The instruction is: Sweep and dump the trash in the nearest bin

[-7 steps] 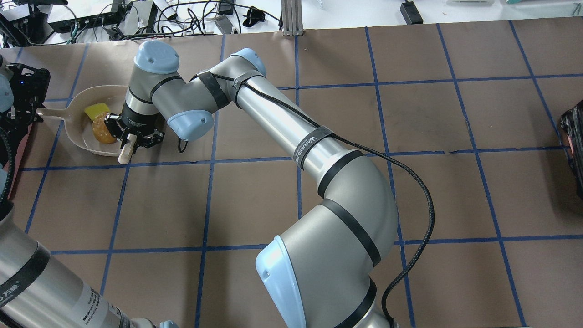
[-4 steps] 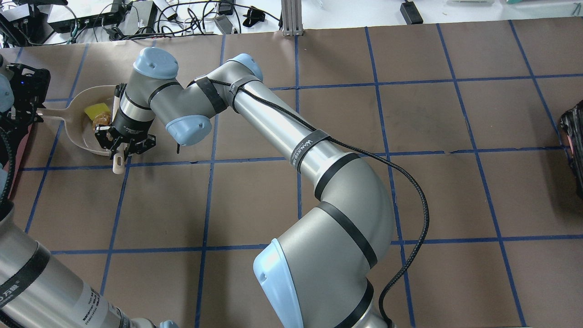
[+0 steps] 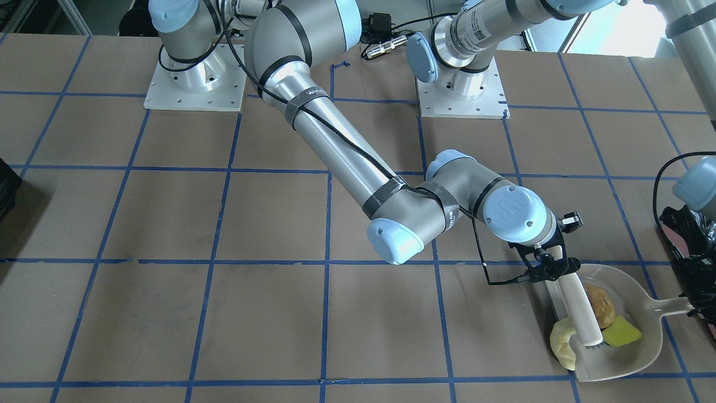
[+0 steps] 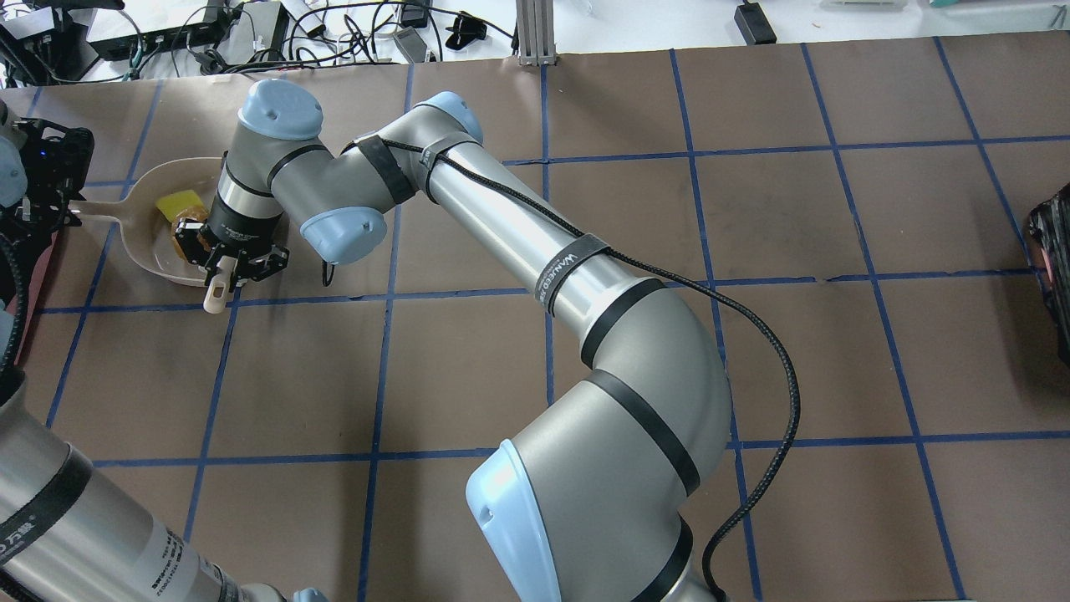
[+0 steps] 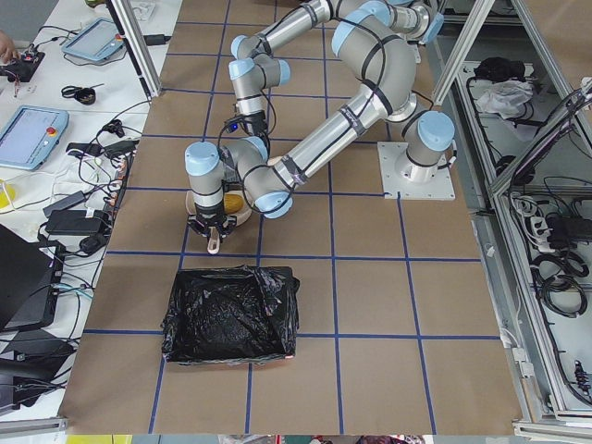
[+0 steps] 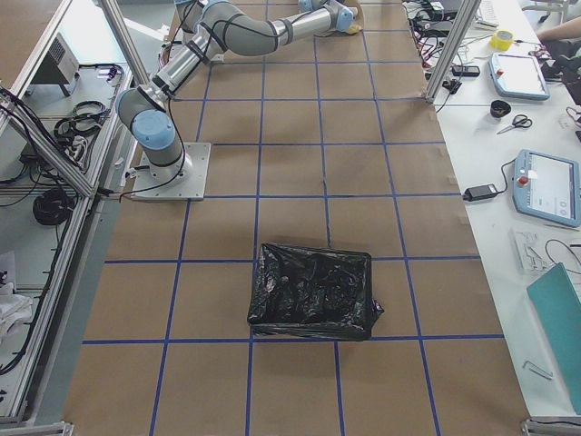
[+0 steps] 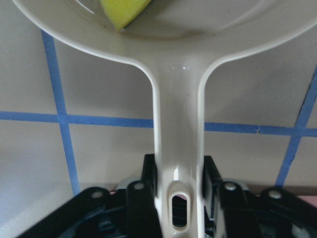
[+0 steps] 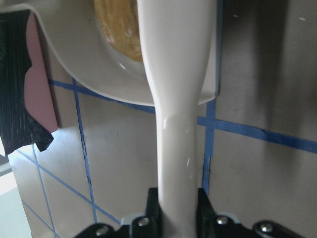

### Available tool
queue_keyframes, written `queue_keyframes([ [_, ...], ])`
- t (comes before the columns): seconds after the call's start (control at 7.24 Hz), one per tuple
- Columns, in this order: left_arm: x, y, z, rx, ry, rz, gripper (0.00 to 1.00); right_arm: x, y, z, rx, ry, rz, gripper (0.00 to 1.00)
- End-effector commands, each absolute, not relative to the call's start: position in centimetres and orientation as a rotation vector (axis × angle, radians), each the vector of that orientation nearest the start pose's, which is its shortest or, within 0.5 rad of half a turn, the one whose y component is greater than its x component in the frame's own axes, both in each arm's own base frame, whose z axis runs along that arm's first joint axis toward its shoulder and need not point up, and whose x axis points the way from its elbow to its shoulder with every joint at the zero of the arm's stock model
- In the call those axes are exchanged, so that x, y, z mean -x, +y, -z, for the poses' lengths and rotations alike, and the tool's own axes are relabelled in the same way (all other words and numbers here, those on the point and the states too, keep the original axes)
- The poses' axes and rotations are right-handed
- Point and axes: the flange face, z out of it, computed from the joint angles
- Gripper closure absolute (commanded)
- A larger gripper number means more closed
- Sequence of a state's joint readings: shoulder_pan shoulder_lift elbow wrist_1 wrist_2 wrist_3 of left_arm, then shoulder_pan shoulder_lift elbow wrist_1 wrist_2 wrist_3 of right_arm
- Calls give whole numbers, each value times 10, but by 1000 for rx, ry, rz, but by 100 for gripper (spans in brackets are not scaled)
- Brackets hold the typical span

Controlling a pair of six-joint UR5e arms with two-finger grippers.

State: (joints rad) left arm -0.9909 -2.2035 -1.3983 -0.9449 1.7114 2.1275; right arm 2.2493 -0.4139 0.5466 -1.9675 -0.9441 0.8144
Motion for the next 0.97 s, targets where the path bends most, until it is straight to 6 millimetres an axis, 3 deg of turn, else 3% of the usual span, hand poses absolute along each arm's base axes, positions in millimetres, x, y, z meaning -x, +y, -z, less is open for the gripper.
queue_keyframes([
  [0.0,-288,-666,-237,-2056,2150,-84,100,-685,-599,-249,-268,2517,-330,100],
  [0.14,-288,-666,-244,-2045,2145,-85,100,-672,-604,-257,-301,2532,-359,100],
  [0.41,-288,-666,-245,-2042,2145,-86,100,-672,-603,-223,-288,2538,-348,100],
  [0.69,-288,-666,-244,-2042,2148,-86,100,-697,-589,-197,-153,2502,-277,100],
  [0.83,-288,-666,-245,-2041,2147,-86,100,-707,-579,-198,3,2449,-265,100],
])
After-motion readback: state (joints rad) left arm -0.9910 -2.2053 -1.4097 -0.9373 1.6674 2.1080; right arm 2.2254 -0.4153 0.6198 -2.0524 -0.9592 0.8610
